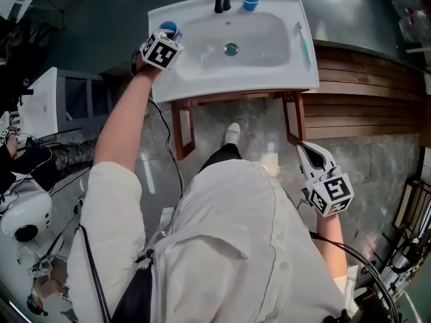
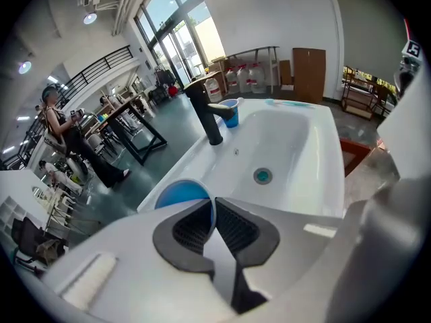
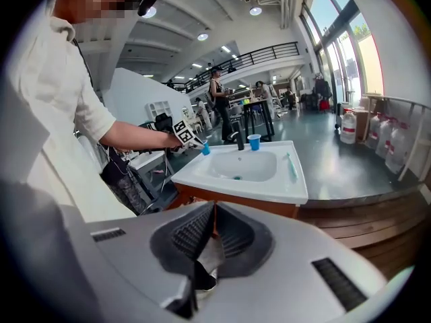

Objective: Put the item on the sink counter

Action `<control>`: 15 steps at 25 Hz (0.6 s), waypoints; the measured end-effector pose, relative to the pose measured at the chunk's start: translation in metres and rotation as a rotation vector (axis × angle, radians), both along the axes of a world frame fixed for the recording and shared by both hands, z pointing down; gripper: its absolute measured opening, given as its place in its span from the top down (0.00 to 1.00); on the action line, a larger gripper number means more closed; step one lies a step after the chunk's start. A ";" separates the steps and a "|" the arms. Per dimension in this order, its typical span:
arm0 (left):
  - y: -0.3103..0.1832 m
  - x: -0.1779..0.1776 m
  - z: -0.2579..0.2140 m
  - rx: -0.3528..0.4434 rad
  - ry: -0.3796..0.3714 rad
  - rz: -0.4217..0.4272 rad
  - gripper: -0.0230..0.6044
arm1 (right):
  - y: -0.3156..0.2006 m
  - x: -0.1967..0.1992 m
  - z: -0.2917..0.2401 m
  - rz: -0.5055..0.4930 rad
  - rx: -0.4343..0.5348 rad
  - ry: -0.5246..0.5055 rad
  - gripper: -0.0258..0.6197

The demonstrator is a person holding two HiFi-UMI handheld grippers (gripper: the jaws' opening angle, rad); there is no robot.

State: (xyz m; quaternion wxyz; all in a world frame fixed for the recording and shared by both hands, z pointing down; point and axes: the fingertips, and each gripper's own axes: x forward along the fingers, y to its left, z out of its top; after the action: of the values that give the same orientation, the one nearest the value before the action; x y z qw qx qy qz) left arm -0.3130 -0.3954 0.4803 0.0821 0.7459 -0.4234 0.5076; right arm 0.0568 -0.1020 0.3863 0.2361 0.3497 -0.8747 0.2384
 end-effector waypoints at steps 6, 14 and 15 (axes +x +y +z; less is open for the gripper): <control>0.066 0.031 -0.020 0.013 0.015 -0.004 0.92 | 0.038 0.020 -0.005 -0.042 0.023 -0.020 0.95; 0.164 0.084 -0.033 0.004 0.030 0.028 0.93 | 0.096 0.038 -0.007 -0.115 0.037 -0.061 0.95; 0.176 0.092 -0.035 0.003 0.035 0.035 0.93 | 0.102 0.039 -0.006 -0.124 0.038 -0.065 0.95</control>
State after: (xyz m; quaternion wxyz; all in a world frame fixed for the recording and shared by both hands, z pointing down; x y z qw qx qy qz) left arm -0.2208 -0.2197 0.4457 0.0794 0.7620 -0.4096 0.4952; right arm 0.0960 -0.0003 0.3798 0.2150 0.2911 -0.9064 0.2178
